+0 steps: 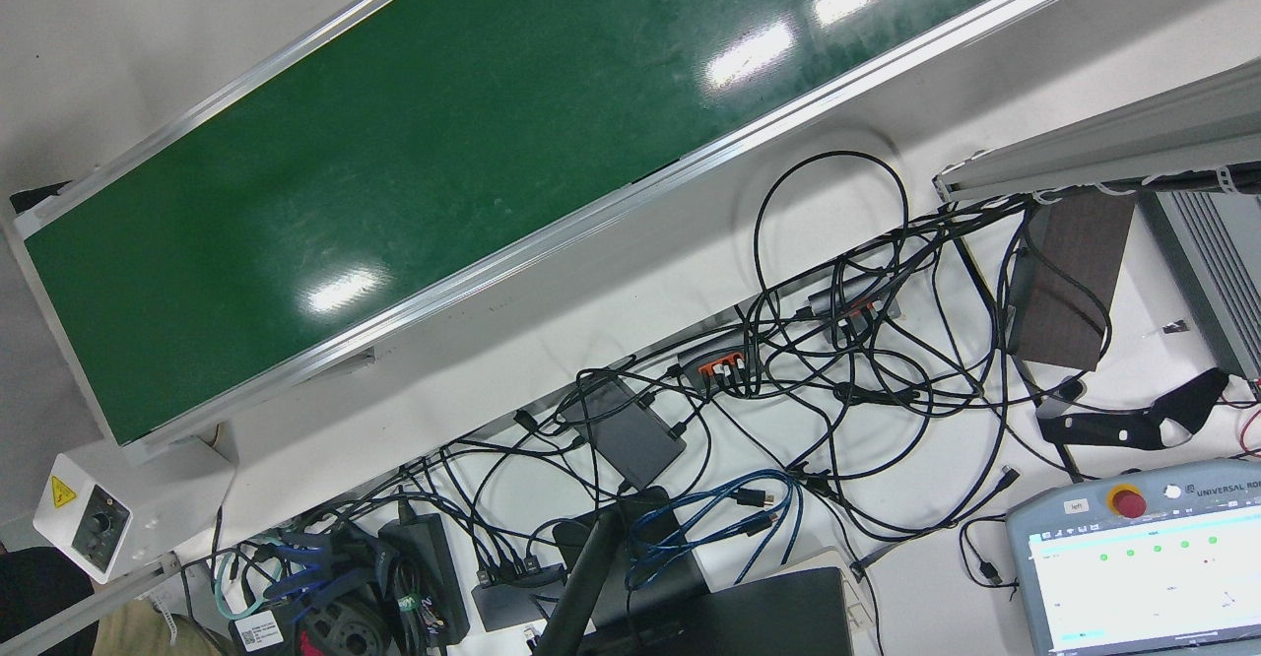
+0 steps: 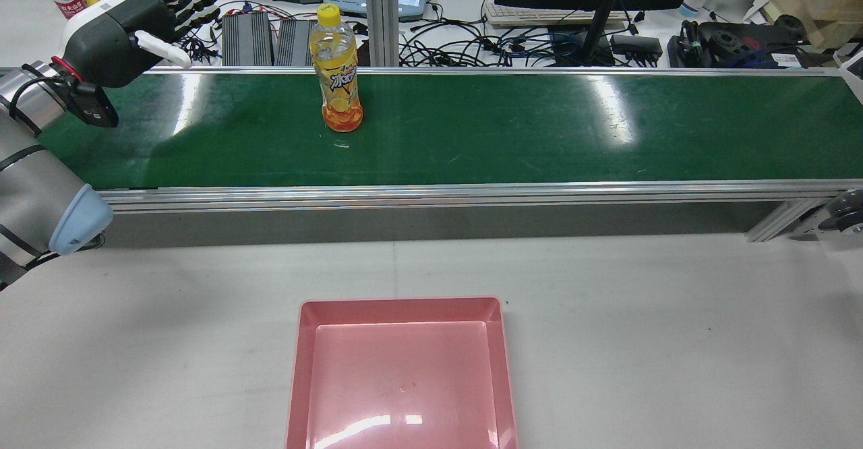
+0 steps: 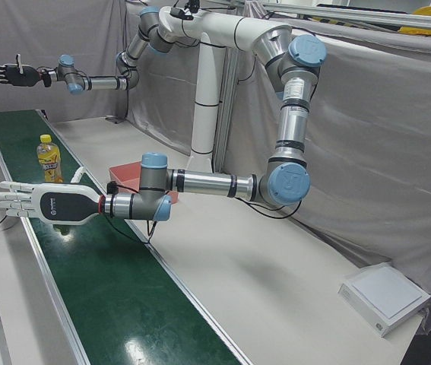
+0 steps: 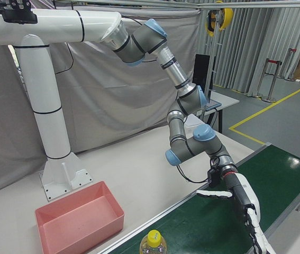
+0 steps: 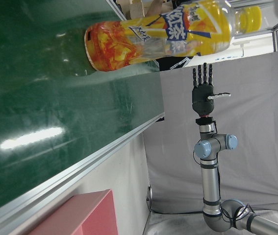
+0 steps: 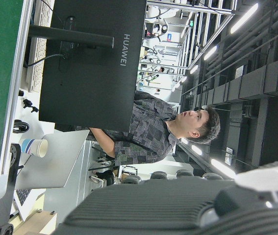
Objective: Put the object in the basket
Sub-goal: 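Move the left hand toward the orange drink bottle on the belt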
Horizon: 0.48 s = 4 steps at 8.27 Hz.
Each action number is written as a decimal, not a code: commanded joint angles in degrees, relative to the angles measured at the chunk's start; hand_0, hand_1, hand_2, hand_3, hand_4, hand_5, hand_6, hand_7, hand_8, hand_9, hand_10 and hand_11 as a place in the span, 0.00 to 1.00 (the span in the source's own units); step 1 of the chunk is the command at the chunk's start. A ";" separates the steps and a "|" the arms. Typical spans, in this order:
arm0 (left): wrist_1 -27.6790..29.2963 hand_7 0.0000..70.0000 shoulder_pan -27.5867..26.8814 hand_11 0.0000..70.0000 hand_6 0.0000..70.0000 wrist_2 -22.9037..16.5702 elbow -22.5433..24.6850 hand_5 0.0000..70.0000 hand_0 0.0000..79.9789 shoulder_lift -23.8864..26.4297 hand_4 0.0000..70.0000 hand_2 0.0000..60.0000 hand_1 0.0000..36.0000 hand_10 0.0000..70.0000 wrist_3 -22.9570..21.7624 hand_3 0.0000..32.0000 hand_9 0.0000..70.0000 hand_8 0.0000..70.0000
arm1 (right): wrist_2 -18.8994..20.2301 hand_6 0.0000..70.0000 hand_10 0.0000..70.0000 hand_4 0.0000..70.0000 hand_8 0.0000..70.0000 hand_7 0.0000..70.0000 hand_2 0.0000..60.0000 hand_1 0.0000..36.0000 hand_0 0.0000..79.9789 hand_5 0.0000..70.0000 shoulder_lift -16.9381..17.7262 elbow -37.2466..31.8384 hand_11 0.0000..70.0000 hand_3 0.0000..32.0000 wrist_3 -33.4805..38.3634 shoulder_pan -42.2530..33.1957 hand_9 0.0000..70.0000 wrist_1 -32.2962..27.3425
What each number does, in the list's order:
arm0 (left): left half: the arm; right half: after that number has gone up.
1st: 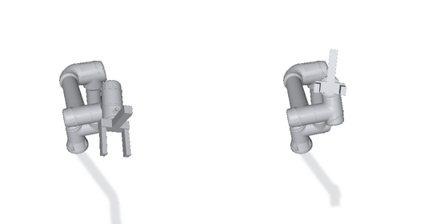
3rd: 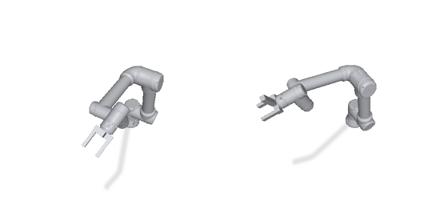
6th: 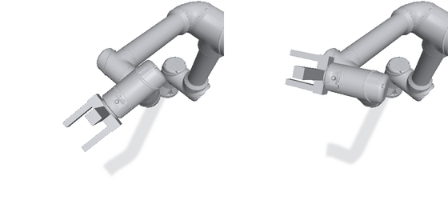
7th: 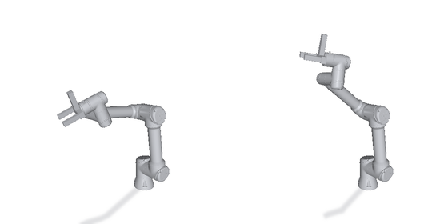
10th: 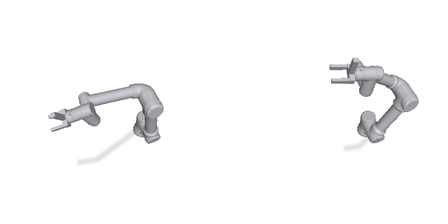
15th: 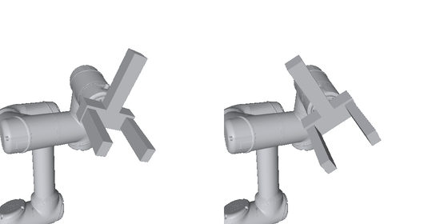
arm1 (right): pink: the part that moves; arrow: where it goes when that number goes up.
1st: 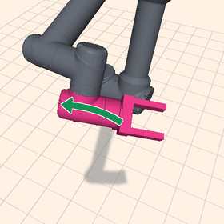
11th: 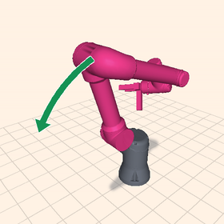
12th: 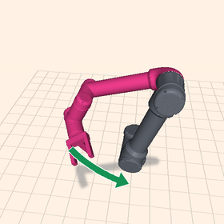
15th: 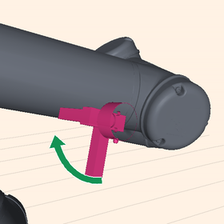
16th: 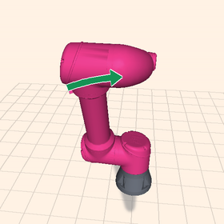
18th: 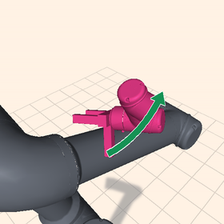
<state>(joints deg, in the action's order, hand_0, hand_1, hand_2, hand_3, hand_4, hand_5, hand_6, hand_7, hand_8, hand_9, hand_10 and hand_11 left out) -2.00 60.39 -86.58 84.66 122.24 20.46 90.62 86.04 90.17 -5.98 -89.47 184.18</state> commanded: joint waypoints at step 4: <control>-0.90 0.00 -3.77 0.10 0.00 0.01 -2.20 0.07 0.66 4.22 0.16 0.00 0.17 0.05 1.78 0.00 0.08 0.03 | 0.00 0.00 0.00 0.00 0.00 0.00 0.00 0.00 0.00 0.00 0.00 -0.08 0.00 0.00 0.00 0.00 0.00 -0.05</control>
<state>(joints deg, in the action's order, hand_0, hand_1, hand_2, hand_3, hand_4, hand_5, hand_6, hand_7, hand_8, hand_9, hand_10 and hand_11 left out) -2.83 59.19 -86.57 84.31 123.81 22.17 90.62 86.06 90.16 -5.98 -89.47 184.17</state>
